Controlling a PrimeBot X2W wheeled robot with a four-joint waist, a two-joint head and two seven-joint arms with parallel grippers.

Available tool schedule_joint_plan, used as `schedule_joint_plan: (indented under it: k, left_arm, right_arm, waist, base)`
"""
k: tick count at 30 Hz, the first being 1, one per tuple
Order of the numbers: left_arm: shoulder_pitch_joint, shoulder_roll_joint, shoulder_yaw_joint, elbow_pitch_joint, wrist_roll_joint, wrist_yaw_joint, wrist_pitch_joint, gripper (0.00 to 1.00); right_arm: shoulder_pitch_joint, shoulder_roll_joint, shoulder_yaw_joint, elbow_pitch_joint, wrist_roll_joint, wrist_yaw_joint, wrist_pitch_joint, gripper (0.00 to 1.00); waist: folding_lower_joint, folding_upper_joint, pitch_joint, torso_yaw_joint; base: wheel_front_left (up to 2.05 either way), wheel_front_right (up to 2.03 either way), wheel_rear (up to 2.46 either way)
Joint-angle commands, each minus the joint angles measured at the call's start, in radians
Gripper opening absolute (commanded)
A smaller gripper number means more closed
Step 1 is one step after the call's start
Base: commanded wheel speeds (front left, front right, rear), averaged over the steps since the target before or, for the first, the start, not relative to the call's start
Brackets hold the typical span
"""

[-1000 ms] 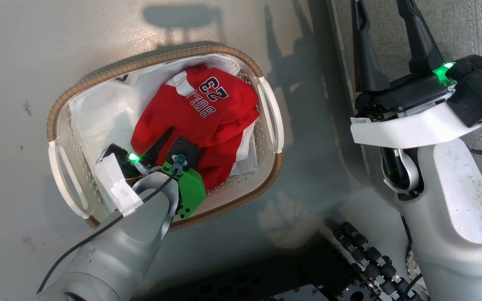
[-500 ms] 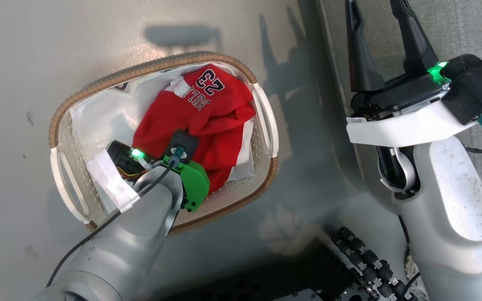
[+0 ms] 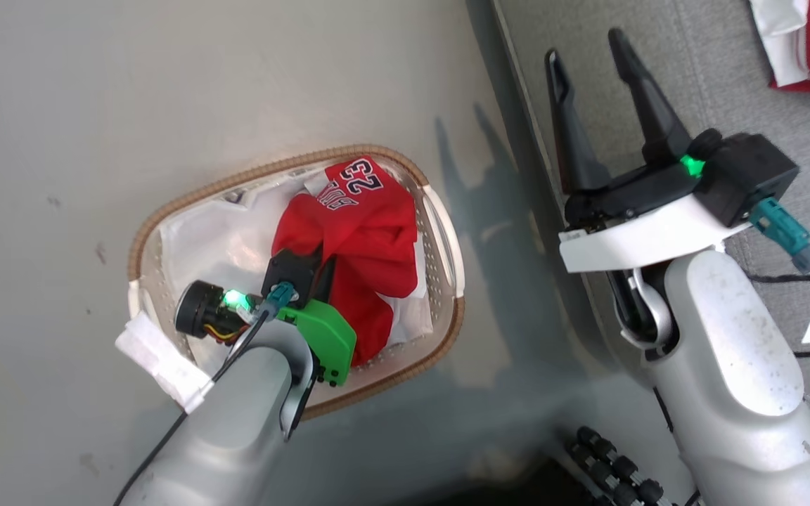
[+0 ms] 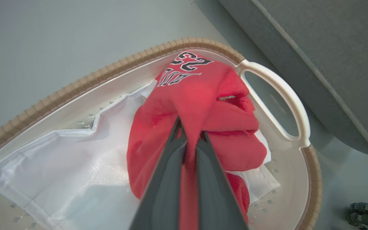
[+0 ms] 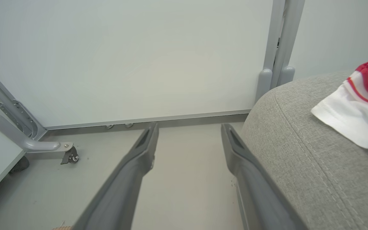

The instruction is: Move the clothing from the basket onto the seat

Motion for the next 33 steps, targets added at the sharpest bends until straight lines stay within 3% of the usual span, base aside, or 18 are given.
schedule_joint_plan:
  k: [1, 19, 33]
  left_arm:
    - [0.036, -0.001, 0.024, -0.026, 0.016, -0.008, 0.001, 0.0]
    - [0.348, -0.013, 0.314, -0.384, 0.192, -0.092, 0.0, 0.0]
    - [0.402, -0.019, 0.424, -0.671, 0.183, -0.128, 0.0, 0.0]
  right_arm:
    - [0.026, -0.003, 0.003, 0.012, -0.009, -0.001, -0.002, 1.0]
    - [0.223, -0.004, -0.003, 0.116, -0.025, -0.001, -0.002, 1.0]
    - [0.358, -0.003, 0.017, 0.17, -0.015, -0.001, -0.002, 1.0]
  waist:
    - [0.0, 0.0, -0.094, 0.035]
    - [0.0, 0.0, -0.406, 0.164]
    - [0.0, 0.0, -0.573, 0.211]
  base:
    - [0.0, 0.0, 0.0]
    - [0.0, 0.0, 0.0]
    - [0.0, 0.0, 0.0]
